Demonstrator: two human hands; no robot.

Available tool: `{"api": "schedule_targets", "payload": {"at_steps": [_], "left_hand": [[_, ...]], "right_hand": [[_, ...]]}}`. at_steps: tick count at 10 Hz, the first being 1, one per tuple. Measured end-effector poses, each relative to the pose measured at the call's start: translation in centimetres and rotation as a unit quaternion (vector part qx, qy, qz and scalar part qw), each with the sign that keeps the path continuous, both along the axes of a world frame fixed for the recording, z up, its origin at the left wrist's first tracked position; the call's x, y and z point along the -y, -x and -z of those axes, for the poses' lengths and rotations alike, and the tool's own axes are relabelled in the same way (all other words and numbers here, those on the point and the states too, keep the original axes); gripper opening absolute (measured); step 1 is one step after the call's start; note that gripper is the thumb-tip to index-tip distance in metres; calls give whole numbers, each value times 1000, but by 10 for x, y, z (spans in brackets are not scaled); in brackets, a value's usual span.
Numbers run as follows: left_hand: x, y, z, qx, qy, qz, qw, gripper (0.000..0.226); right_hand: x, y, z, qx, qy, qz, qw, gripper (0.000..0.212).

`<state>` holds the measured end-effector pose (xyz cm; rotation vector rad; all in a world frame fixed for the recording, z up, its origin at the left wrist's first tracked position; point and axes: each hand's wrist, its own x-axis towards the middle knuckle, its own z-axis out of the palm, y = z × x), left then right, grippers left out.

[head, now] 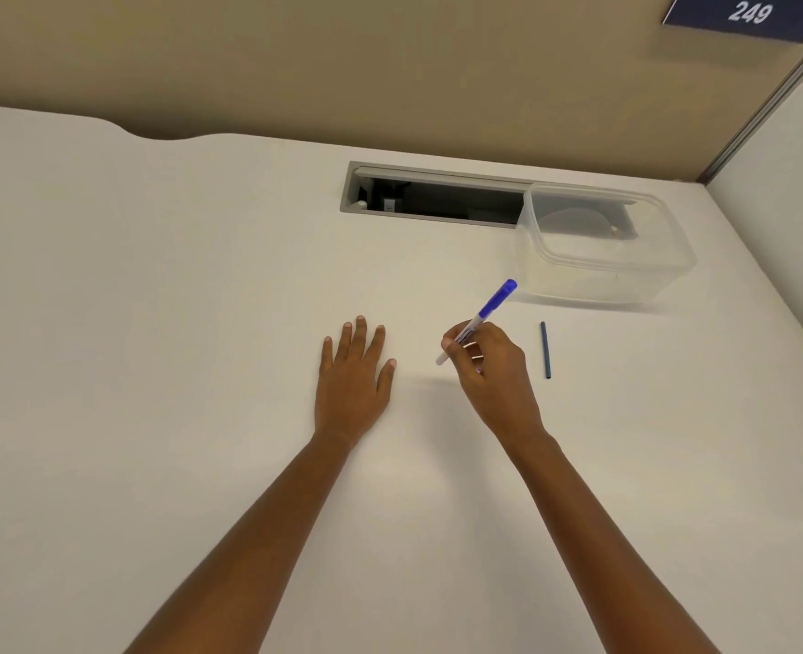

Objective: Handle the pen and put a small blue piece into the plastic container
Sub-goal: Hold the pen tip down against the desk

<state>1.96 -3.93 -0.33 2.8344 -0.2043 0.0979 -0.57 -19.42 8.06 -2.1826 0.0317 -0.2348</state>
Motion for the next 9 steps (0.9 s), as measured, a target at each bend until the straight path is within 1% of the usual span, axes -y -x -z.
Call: {"api": "schedule_targets", "payload": {"at_steps": [2, 5, 6, 7, 8, 9], "left_hand": [[1, 0, -1, 2, 10, -3, 1000, 51], [1, 0, -2, 0, 10, -5, 1000, 51], [1, 1, -3, -2, 6, -6, 1000, 51], [1, 0, -3, -5, 6, -4, 1000, 51], [1, 0, -3, -1, 8, -6, 1000, 51], [1, 1, -2, 0, 9, -7, 1000, 51]], "right_hand": [[-4, 5, 7, -19, 44, -2, 999, 18], [-3, 13, -1, 97, 64, 17, 993, 17], [-1, 10, 6, 39, 73, 8, 997, 17], [2, 9, 11, 7, 73, 11, 997, 18], [1, 11, 7, 75, 60, 25, 995, 12], [0, 11, 5, 102, 64, 22, 993, 11]]}}
